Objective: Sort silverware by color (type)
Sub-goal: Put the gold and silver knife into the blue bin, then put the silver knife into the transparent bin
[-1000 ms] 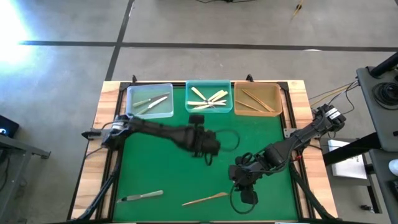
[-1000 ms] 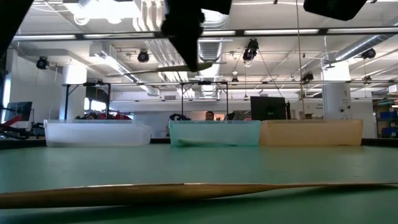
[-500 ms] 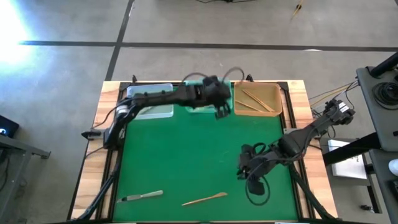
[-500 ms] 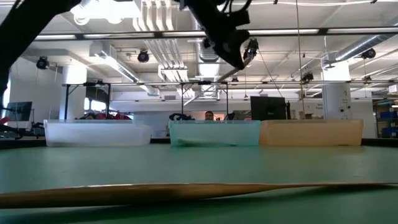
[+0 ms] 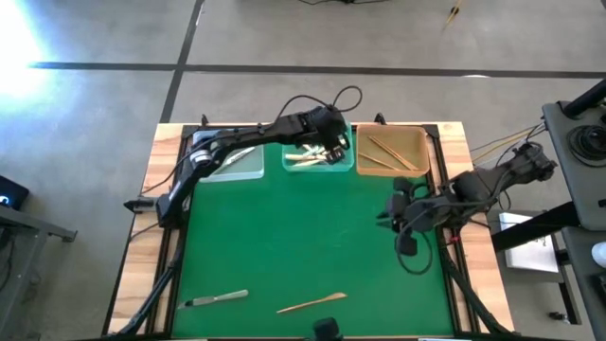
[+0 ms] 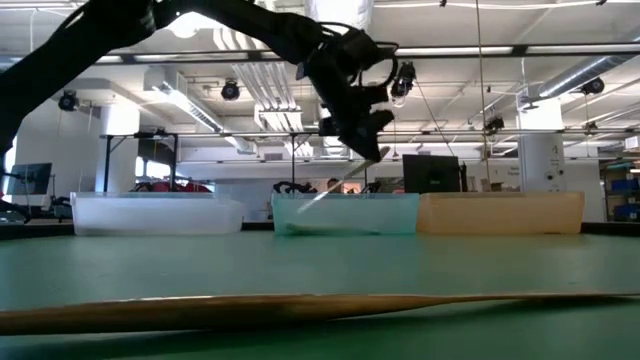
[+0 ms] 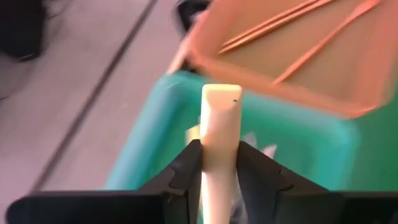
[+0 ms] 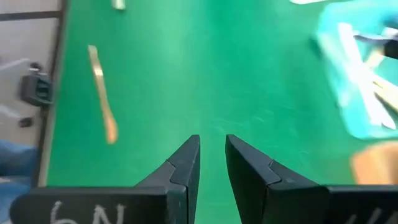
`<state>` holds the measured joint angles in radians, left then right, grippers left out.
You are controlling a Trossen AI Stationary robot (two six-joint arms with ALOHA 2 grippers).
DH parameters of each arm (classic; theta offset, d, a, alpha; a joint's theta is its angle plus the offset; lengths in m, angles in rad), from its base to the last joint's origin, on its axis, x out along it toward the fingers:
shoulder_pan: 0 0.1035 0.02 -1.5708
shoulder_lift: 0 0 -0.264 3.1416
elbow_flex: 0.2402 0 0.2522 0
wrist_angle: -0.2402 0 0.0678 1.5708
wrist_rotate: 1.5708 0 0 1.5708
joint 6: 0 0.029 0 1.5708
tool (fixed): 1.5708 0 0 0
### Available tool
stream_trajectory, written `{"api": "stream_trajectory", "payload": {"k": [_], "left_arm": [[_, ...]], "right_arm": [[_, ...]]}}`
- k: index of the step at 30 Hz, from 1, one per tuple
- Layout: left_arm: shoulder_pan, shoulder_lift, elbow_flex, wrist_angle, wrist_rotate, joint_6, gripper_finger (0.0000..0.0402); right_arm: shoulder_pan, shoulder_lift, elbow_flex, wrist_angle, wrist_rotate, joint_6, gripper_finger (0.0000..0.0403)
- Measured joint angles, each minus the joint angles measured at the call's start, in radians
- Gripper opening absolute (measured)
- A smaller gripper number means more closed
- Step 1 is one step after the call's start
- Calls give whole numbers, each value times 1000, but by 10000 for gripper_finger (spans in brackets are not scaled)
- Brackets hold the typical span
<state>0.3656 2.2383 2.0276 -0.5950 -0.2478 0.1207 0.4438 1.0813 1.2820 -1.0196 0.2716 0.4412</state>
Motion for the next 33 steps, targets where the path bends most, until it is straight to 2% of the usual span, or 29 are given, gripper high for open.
{"api": "stream_trajectory", "payload": {"k": [2, 7, 10, 12, 15, 18, 20, 21, 23, 26, 29, 33], "left_arm": [[-1, 0, 10, 10, 63, -2, 88], [7, 2, 68, -44, 75, 25, 124], [17, 2, 144, -136, 75, 19, 140], [19, 2, 222, -276, 103, 18, 145], [9, -9, 332, -532, 298, 23, 146], [-26, -118, 233, -663, 576, -40, 140], [-81, -181, 172, -750, 670, -50, 134], [-119, -213, 138, -793, 660, -53, 131], [-212, -275, 62, -843, 577, -76, 126], [-370, -371, -69, -839, 517, -144, 120], [-542, -464, -195, -775, 495, -280, 116], [-769, -547, -352, -694, 348, -552, 115]], "right_arm": [[-12, -13, -2, -23, 20, 0, 68], [-37, -26, -6, -49, 18, -8, 84], [-39, -27, -6, -64, 18, -10, 97], [-39, -27, -6, -79, 17, -7, 104], [-39, -28, -6, -87, 17, -6, 108], [-39, -33, -6, -92, 18, -6, 108], [-39, -34, -6, -96, 27, -6, 106], [-39, -34, -6, -100, 36, -6, 105], [-39, -34, -7, -110, 45, -7, 103], [-39, -34, -7, -113, 46, -17, 100], [-39, -33, -9, -114, 45, -15, 100], [-39, -33, -9, -112, 45, 16, 102]]}}
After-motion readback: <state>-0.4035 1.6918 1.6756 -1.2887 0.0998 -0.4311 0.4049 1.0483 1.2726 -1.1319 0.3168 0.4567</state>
